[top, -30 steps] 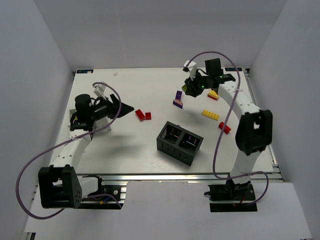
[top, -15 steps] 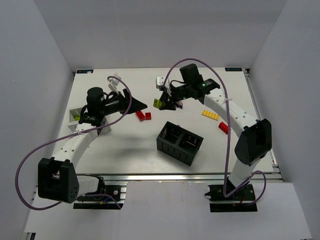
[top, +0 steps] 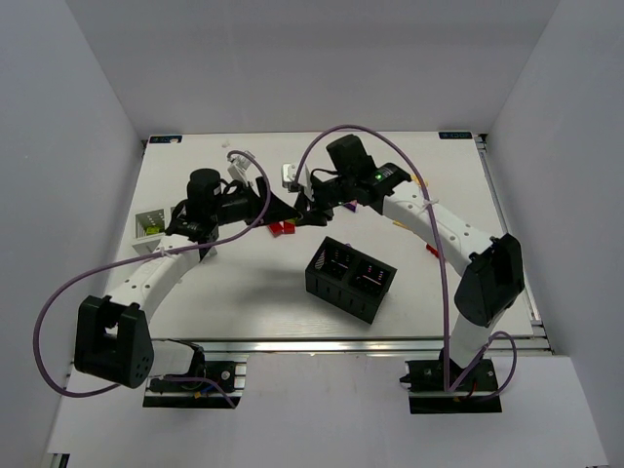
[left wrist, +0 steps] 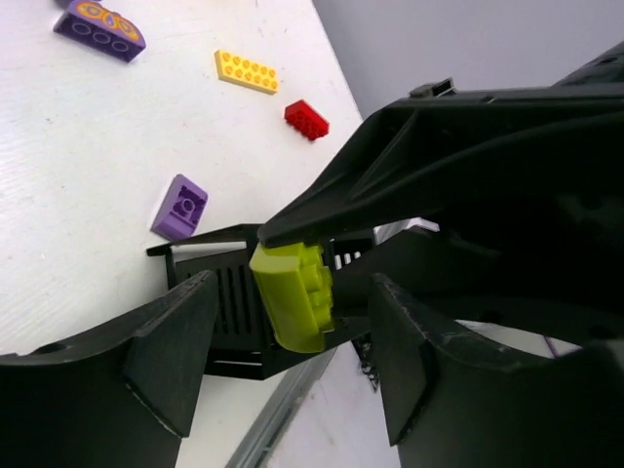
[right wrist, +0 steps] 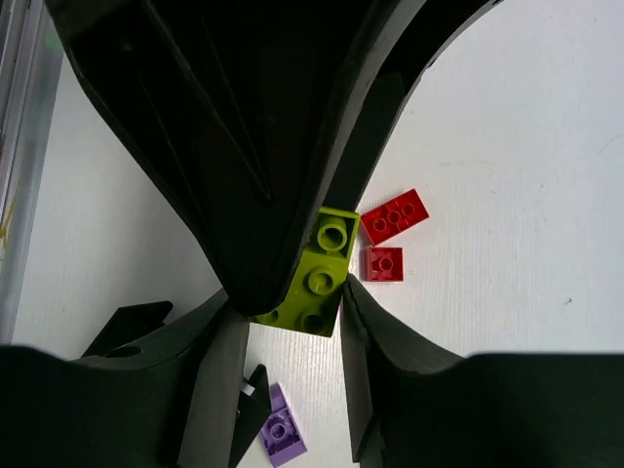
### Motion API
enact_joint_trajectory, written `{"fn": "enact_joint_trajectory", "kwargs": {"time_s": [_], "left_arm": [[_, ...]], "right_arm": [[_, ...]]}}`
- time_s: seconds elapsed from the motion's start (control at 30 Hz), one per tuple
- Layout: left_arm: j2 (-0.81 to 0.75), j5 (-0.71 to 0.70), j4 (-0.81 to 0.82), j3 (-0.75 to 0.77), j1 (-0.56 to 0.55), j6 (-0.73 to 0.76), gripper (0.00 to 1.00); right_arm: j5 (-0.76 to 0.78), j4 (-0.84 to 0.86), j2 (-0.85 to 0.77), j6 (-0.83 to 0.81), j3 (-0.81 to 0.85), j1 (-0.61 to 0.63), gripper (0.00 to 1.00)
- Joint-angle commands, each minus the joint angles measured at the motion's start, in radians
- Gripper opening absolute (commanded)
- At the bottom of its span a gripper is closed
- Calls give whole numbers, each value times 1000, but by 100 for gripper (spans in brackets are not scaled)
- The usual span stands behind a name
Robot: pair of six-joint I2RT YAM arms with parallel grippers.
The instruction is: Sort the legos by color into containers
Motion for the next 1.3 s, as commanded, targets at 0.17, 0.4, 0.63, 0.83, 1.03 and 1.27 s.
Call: {"fn": "enact_joint_trajectory", "kwargs": {"time_s": [0.17, 0.4, 0.63, 0.83, 1.03, 1.27], "left_arm": [[-1, -100, -95, 62, -35, 50, 30], [-27, -201, -163, 115, -20, 70, 9], [-115, -781, -517, 263, 38, 192, 0], [-184, -1245, -660, 244, 132, 199, 0], [-167, -1384, -674, 160, 265, 200, 0], [-138, -1432, -605, 100, 377, 173, 0]], "right_arm": [[23, 64, -46, 27, -30, 18, 14], [85, 136, -112, 82, -110, 14, 89], [398, 341, -228, 269, -260, -43, 87], [489, 452, -356, 488, -369, -187, 0], [388, 475, -369, 596, -418, -328, 0], [307, 480, -417, 578, -478, -388, 0]]}}
